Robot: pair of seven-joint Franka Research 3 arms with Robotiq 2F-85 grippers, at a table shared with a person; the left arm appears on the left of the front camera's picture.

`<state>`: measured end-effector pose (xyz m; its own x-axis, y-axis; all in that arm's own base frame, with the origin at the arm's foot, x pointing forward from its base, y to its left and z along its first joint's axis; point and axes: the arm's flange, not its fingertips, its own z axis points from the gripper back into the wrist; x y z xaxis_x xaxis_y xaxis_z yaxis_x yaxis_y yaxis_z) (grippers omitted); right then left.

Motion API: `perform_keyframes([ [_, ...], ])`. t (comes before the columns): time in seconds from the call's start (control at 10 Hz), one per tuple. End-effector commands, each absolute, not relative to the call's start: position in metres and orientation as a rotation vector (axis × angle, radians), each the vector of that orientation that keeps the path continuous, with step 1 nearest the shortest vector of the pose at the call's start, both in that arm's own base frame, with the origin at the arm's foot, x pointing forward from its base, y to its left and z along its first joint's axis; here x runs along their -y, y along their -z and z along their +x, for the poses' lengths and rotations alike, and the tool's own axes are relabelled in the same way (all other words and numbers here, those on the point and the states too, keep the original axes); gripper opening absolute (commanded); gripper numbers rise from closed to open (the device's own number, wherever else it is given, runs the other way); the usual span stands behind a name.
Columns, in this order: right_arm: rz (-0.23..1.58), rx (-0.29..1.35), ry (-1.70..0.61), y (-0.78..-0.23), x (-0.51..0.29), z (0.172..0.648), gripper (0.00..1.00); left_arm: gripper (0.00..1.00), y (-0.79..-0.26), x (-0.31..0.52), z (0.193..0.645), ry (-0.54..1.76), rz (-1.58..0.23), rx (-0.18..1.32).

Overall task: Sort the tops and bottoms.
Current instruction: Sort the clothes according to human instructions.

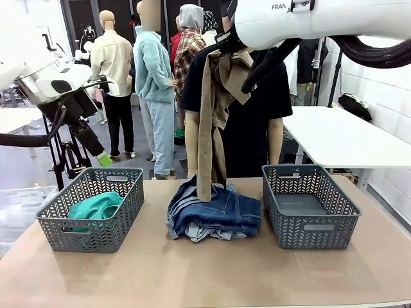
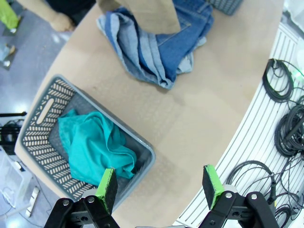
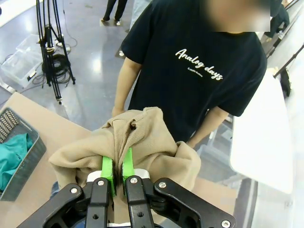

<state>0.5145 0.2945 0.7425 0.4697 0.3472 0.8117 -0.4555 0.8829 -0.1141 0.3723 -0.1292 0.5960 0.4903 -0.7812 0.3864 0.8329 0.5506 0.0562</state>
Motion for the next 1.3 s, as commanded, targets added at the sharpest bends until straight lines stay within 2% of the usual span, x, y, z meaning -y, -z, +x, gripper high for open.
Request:
perform_keyframes([
  [0.0,0.122,0.972,-0.496,-0.7465,-0.2930,0.5129,0.00,0.93,-0.5968,0.1296,0.3722,0.984,-0.148,0.394],
  [1.2,0.122,0.972,-0.496,-0.7465,-0.2930,0.5129,0.00,0.93,-0.5968,0.1296,0.3722,0.984,-0.148,0.394],
])
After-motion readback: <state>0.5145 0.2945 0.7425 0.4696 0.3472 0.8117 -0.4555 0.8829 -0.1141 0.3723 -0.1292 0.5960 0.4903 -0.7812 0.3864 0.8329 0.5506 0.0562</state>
